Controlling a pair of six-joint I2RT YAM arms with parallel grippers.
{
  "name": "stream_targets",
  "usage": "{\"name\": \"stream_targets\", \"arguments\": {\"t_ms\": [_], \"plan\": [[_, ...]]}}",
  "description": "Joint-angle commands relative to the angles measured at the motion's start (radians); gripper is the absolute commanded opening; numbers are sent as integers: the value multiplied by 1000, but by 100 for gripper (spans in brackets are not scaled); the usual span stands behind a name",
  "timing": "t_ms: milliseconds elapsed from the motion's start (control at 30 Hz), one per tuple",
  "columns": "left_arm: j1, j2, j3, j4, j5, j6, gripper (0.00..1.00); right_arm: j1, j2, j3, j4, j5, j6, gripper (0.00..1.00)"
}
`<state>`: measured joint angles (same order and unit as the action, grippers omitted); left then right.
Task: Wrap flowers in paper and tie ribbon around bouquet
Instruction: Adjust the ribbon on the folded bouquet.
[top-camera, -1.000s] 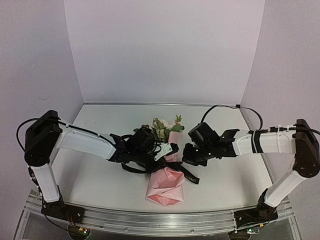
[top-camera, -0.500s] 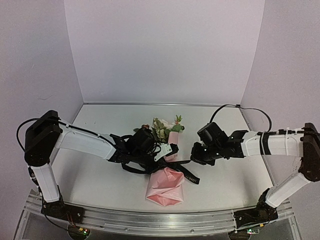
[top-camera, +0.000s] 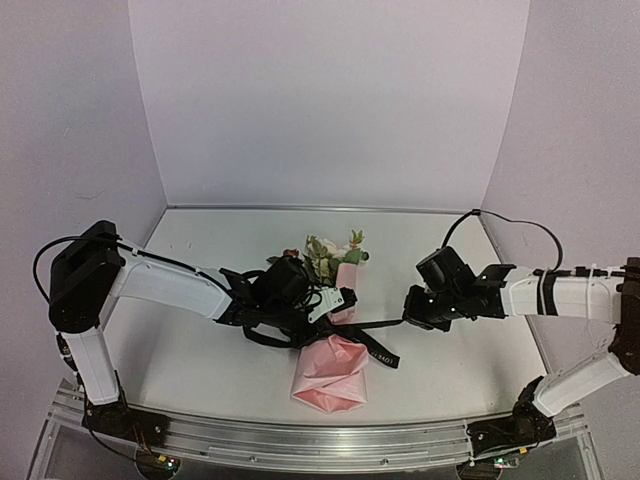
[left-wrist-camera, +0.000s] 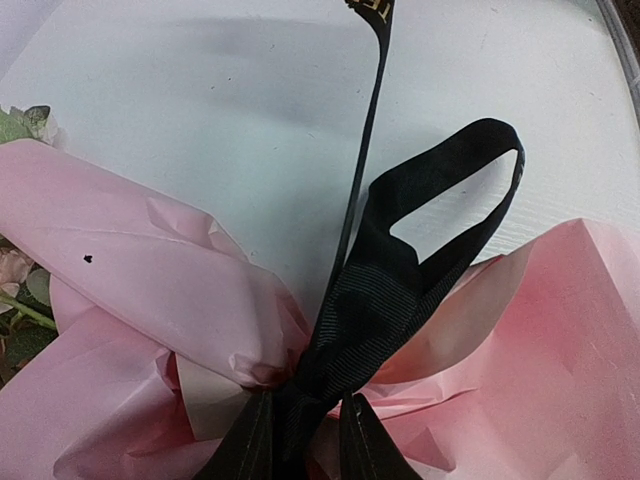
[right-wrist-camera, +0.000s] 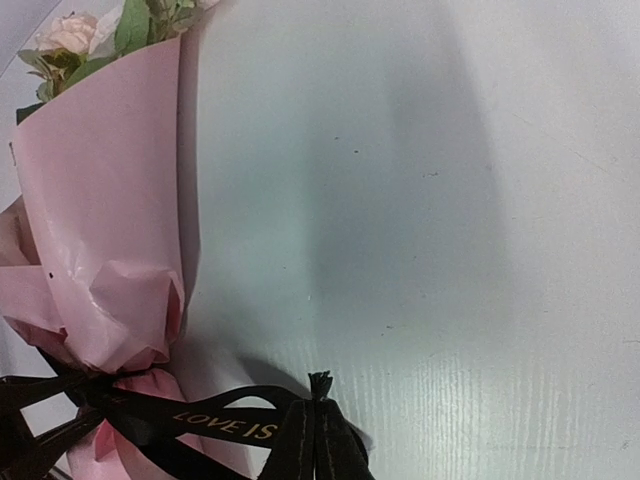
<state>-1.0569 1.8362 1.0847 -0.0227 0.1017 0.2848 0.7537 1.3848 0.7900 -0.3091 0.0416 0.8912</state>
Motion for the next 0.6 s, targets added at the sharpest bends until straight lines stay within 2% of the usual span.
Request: {"name": "stream_targets", "arguments": {"t_ms": [0, 333, 400, 567], "plan": [[-2, -12, -14, -12, -2, 5, 24, -26, -55, -37, -29, 56, -24, 0], [2, -22, -13, -2, -7, -15, 25, -56, -97, -73, -59, 71, -40, 0], [6, -38, -9, 8, -20, -48, 32, -56, -91, -64, -59, 53, -38, 0], [21, -150, 4, 18, -82, -196, 57, -56, -78, -51, -59, 21, -38, 0]]}}
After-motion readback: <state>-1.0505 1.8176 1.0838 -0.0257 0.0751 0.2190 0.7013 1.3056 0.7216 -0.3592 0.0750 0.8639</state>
